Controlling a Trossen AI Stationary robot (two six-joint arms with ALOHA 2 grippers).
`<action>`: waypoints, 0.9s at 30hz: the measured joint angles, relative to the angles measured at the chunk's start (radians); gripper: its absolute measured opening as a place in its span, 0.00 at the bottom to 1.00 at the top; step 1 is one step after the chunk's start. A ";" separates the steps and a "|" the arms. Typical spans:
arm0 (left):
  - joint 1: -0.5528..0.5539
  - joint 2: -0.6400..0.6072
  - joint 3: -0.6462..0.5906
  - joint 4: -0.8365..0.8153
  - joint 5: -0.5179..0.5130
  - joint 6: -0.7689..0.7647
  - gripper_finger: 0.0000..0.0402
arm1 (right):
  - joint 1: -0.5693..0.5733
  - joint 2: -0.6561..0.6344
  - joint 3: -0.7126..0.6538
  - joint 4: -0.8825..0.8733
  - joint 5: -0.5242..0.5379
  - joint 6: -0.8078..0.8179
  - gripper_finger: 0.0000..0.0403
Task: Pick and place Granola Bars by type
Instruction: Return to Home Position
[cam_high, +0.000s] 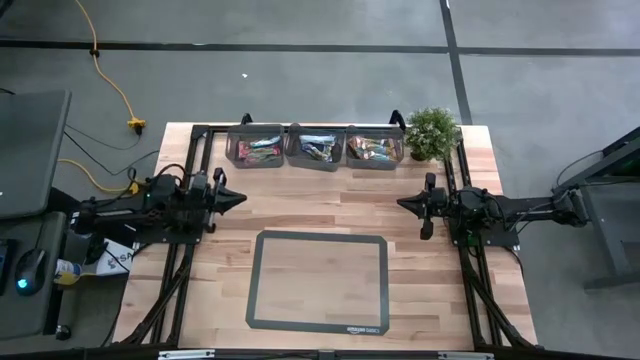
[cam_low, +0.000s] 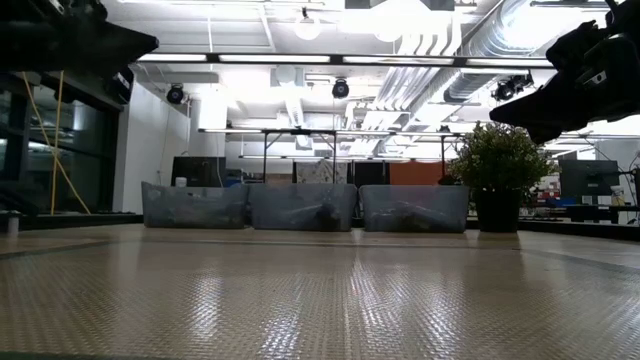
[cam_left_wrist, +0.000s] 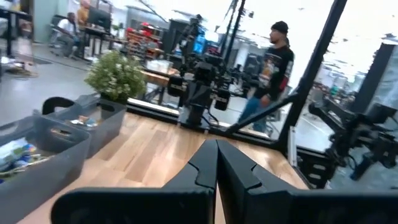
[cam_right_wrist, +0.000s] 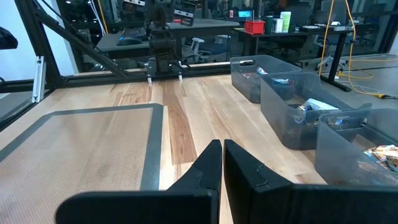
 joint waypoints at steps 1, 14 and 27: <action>0.000 0.000 -0.013 0.016 -0.008 -0.002 0.00 | 0.000 0.000 0.000 0.000 0.000 0.000 0.00; 0.000 0.000 -0.131 0.144 -0.084 0.008 0.00 | 0.000 0.000 0.000 0.000 0.000 0.000 0.00; 0.000 0.058 -0.129 0.029 -0.056 -0.022 0.00 | 0.000 0.000 0.000 -0.002 0.000 0.000 0.00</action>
